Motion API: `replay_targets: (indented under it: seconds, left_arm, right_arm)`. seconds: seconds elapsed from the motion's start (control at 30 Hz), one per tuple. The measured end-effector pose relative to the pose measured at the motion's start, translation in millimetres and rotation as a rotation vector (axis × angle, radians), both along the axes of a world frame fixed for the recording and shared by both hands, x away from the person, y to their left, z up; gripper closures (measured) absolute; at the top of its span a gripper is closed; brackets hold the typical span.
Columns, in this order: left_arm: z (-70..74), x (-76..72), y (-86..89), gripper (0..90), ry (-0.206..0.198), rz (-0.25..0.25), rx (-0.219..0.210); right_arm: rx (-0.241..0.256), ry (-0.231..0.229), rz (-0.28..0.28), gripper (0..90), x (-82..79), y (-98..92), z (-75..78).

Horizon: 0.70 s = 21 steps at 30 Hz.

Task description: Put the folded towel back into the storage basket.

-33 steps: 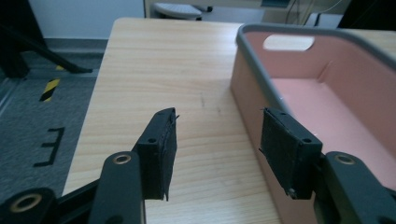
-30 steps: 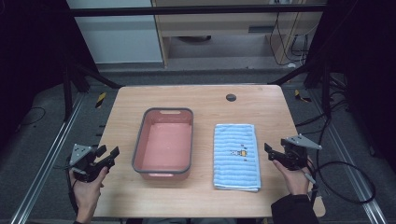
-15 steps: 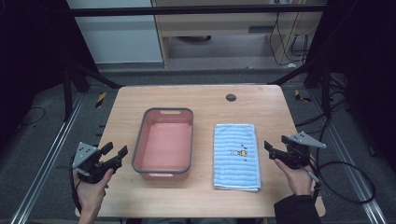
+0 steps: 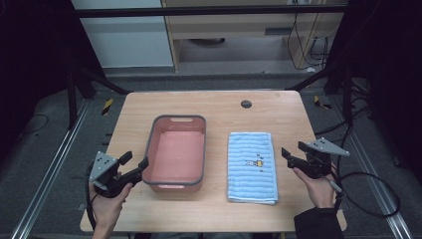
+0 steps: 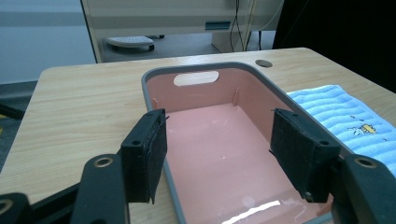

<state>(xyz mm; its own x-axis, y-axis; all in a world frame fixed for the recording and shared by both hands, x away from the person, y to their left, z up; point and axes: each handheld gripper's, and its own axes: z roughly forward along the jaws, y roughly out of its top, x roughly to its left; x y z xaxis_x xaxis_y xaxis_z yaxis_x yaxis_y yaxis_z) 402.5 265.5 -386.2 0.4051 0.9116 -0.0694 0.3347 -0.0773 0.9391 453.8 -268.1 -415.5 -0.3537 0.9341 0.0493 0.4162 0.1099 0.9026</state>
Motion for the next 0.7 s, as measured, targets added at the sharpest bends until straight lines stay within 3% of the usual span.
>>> replay_targets:
  seconds: [0.4,0.7]
  left_arm:
    - [4.7,4.2,-27.1,39.2,-0.007,-0.038,0.004]
    - [9.9,12.7,-62.0,41.0,-0.010,-0.081,0.005]
  right_arm:
    - [0.014,-0.001,0.050,54.7,7.1,4.8,14.0]
    - [0.006,-0.010,0.080,62.0,14.0,9.9,25.9]
